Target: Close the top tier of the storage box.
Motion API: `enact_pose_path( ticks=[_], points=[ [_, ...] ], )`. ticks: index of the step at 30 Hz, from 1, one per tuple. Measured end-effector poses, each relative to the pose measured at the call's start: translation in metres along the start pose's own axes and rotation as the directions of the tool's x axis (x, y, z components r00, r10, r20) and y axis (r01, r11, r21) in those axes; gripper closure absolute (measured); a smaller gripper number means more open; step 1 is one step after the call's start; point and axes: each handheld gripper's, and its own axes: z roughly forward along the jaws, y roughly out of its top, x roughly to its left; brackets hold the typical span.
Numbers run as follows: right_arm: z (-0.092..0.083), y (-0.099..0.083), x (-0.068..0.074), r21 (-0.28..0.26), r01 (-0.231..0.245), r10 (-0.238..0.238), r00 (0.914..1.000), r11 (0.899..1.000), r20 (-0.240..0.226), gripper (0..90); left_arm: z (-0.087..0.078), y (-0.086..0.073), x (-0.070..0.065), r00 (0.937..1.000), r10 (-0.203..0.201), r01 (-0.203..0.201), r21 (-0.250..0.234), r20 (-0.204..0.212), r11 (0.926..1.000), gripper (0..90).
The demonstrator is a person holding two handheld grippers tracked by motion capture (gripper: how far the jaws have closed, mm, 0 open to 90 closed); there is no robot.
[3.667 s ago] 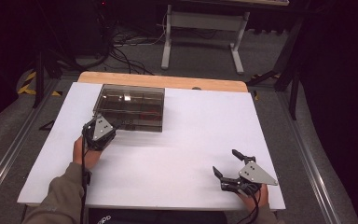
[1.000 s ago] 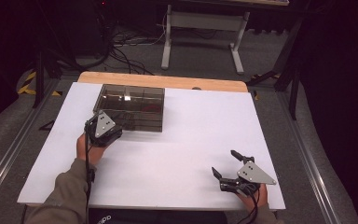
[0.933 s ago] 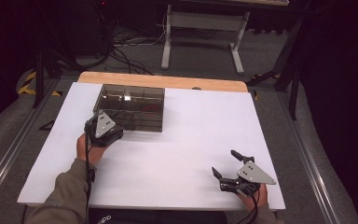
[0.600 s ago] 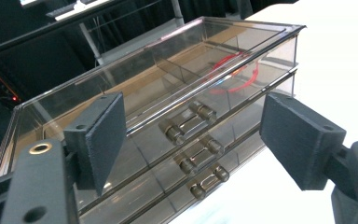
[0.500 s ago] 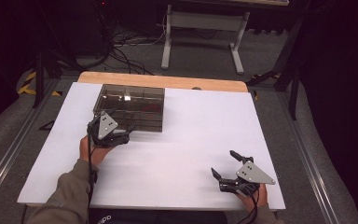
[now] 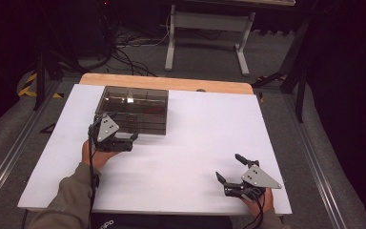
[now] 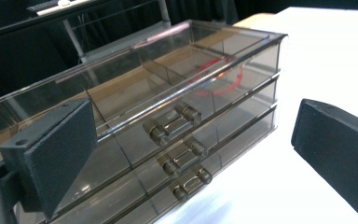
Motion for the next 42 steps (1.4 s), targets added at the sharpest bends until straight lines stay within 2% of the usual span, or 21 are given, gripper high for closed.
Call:
enact_pose_path(
  ticks=[8,14,20,26,33,36,42],
  points=[
    [-0.001,0.000,-0.001,-0.003,-0.002,0.002,1.0000,1.000,0.002,12.1,-0.001,0.000,-0.003,0.9999,0.015,-0.015,-0.009,-0.004,0.9998,2.2],
    [-0.002,0.000,0.000,-0.002,-0.006,0.006,1.0000,1.000,0.005,12.1,-0.003,0.002,-0.009,0.9995,0.031,-0.031,-0.012,0.012,0.9995,3.3],
    [-0.003,0.000,0.000,-0.006,-0.003,0.003,1.0000,1.000,0.007,12.1,-0.006,0.003,-0.016,0.9980,0.043,-0.042,-0.016,0.047,0.9990,4.6],
    [-0.002,0.000,0.003,-0.006,0.003,-0.003,1.0000,1.000,-0.005,12.0,-0.011,0.003,-0.023,0.9948,0.068,-0.067,-0.017,0.076,0.9976,4.9],
    [-0.001,0.002,0.003,-0.014,0.000,0.000,1.0000,1.000,-0.007,12.0,-0.016,0.003,-0.027,0.9898,0.075,-0.072,-0.032,0.121,0.9969,4.5],
    [0.001,0.002,0.004,-0.011,0.003,-0.003,0.9999,1.000,-0.011,12.0,-0.020,0.002,-0.028,0.9871,0.099,-0.095,-0.036,0.126,0.9948,4.1],
    [0.003,0.002,0.004,-0.006,0.003,-0.003,0.9998,1.000,-0.020,12.0,-0.025,0.004,-0.030,0.9869,0.100,-0.095,-0.049,0.126,0.9943,4.1]
  ],
)
